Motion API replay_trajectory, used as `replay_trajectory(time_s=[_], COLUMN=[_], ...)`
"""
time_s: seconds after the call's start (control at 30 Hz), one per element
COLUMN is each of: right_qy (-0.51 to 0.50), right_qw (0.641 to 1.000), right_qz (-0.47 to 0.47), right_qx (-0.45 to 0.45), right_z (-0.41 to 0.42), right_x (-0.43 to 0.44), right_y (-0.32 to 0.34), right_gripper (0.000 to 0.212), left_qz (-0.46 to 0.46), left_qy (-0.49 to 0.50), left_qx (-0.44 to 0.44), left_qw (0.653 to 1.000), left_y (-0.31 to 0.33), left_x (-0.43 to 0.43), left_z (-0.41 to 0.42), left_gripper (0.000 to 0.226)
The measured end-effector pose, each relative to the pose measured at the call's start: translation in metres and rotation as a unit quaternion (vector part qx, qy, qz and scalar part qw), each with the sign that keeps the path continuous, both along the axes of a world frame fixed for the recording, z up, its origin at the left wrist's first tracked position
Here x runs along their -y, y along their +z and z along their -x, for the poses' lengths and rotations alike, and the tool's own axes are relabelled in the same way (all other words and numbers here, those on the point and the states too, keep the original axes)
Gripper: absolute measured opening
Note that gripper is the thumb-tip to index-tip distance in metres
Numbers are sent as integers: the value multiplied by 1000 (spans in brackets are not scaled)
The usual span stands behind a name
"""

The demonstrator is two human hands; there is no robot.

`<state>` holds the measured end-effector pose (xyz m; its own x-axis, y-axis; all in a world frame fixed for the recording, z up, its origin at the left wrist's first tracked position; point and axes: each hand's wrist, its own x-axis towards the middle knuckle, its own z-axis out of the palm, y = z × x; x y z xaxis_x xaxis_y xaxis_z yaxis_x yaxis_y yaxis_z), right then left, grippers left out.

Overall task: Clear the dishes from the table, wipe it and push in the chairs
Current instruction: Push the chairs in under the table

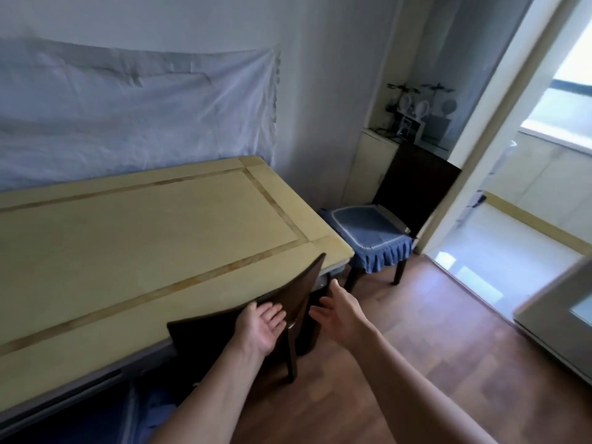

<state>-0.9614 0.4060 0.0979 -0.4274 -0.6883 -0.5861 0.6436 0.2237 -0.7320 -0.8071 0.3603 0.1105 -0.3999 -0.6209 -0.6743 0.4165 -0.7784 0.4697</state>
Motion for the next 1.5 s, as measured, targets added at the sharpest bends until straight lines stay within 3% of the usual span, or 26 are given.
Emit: replay_trajectory(time_s=[0.17, 0.27, 0.43, 0.63, 1.0, 1.3, 1.5], right_qy=[-86, -116, -188, -227, -255, -236, -199], right_qw=[995, 991, 981, 971, 965, 970, 978], right_qz=[37, 39, 0, -45, -49, -51, -45], right_qx=[-27, -53, -56, -62, -40, -18, -36], right_z=[36, 53, 111, 174, 325, 413, 512], right_x=[-96, -156, -234, -300, -400, -405, -360], right_y=[34, 34, 14, 3, 4, -8, -15], right_gripper=[40, 86, 51, 45, 43, 44, 47], left_qz=[138, 161, 196, 243, 220, 215, 203], left_qy=[-184, -257, -335, -327, -313, -299, -269], left_qx=[36, 46, 65, 93, 104, 138, 145], left_qw=[973, 952, 919, 909, 918, 920, 930], left_y=[36, 33, 23, -4, -13, -25, -36], left_x=[-50, -85, -143, -203, -306, -303, -261], left_z=[68, 98, 157, 235, 382, 470, 558], left_gripper=[55, 58, 63, 62, 64, 61, 63])
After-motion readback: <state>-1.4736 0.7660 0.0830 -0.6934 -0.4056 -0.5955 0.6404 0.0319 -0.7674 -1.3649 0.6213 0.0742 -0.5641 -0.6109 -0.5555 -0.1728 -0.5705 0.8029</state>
